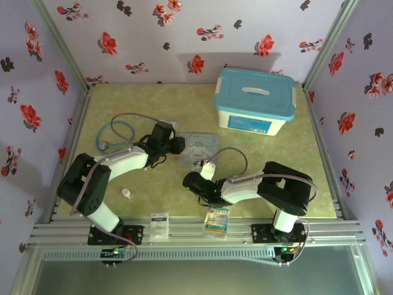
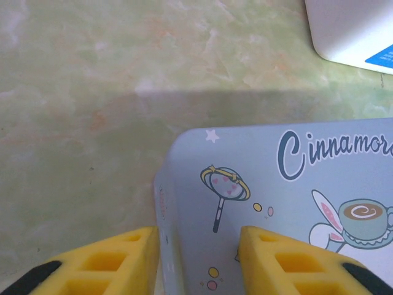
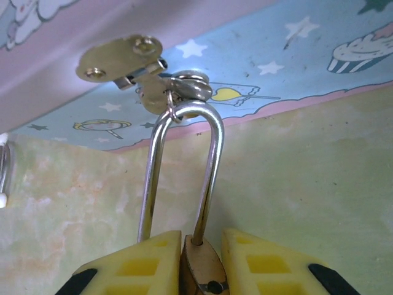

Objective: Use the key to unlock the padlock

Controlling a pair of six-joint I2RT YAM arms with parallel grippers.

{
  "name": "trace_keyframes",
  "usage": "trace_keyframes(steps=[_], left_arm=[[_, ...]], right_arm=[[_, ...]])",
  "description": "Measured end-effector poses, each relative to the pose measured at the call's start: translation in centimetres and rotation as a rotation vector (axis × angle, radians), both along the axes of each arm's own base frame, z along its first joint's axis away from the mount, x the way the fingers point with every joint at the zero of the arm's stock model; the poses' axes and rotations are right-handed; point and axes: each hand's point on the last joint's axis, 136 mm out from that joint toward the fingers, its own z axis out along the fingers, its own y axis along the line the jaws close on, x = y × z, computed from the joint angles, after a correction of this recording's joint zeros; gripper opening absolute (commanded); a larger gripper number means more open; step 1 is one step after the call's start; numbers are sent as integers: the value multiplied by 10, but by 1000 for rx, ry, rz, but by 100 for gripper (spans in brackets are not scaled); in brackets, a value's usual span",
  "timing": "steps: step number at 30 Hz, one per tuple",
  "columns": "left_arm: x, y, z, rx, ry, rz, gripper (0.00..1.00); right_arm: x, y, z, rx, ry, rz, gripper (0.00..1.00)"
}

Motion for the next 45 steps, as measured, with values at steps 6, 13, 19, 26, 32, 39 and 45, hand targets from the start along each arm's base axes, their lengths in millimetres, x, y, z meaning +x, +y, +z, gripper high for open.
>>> trace_keyframes(steps=[6,13,19,26,32,39,45], left_arm=[[2,-1,1,-1,-12,-5,32],[5,-2,1,0,-24,-2,27],[6,-2,1,0,-35,-1,26],[7,-2,1,-6,-52,-1,27],[8,-2,1,-1,-67,-9,28],[8,-2,1,0,-72,-10,29],[9,-1,1,8,-78,-3,28]], right_arm=[[4,-1,4,47,-19,-40,0],[4,-14,3,113,-57,-79,0],[8,-13,1,232,-100,-114,0],[17,-7,7,457,-191,-193,0],[21,3,19,615,-237,-212,0],[22,-1,17,609,-219,-242,0],[24,-12,17,686,-208,-313,0]])
